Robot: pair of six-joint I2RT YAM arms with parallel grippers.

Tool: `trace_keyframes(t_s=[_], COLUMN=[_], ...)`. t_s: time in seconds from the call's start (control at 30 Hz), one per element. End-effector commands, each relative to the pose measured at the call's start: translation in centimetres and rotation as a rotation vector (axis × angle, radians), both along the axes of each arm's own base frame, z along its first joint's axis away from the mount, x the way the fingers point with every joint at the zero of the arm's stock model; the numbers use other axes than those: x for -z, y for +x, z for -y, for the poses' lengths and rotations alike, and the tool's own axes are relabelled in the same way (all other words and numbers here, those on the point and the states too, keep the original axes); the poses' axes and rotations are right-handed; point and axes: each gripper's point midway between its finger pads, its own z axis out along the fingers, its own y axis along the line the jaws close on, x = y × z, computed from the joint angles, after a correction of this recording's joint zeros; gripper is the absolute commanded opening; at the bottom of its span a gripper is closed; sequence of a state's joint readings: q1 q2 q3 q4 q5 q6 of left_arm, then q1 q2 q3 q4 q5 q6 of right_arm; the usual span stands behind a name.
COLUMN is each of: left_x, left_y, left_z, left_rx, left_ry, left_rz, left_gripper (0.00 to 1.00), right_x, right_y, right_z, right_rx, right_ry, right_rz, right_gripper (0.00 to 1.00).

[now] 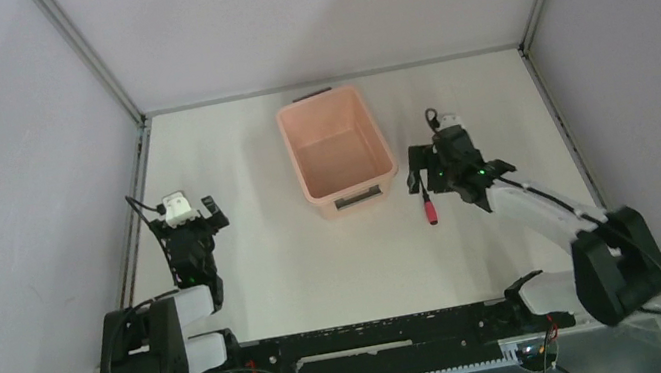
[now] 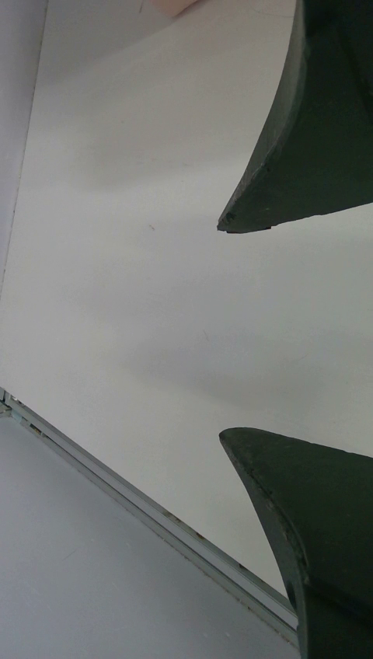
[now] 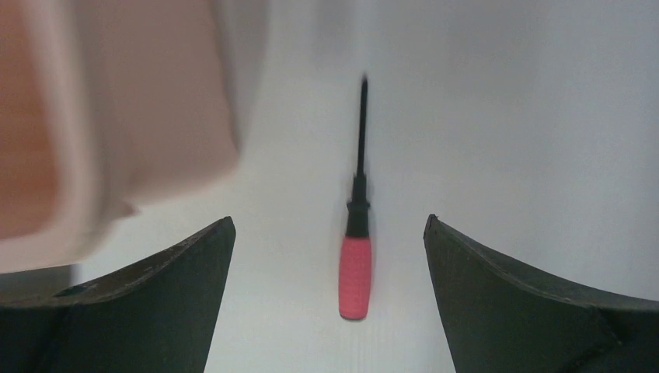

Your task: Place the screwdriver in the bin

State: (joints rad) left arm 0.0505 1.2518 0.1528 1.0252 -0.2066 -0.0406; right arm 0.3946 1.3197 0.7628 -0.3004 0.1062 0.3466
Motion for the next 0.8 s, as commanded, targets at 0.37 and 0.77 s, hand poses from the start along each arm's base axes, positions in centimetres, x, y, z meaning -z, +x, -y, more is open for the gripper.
trace_keyframes(t_s=[0.37, 0.77], left_x=[-2.2, -2.1], left_y=[1.1, 1.1], left_z=[-0.1, -0.1], left_rx=[-0.003, -0.003], left_ry=[0.020, 0.020], left_rz=[0.054, 0.052], left_gripper=[1.00, 1.00], right_x=[7.1, 2.3], right_y=[-2.8, -2.6], right_z=[0.2, 1.5], right_rx=[0.113, 0.118], right_ry=[-0.075, -0.138], right_rz=[-0.313, -0.230], right_gripper=[0.61, 0.00])
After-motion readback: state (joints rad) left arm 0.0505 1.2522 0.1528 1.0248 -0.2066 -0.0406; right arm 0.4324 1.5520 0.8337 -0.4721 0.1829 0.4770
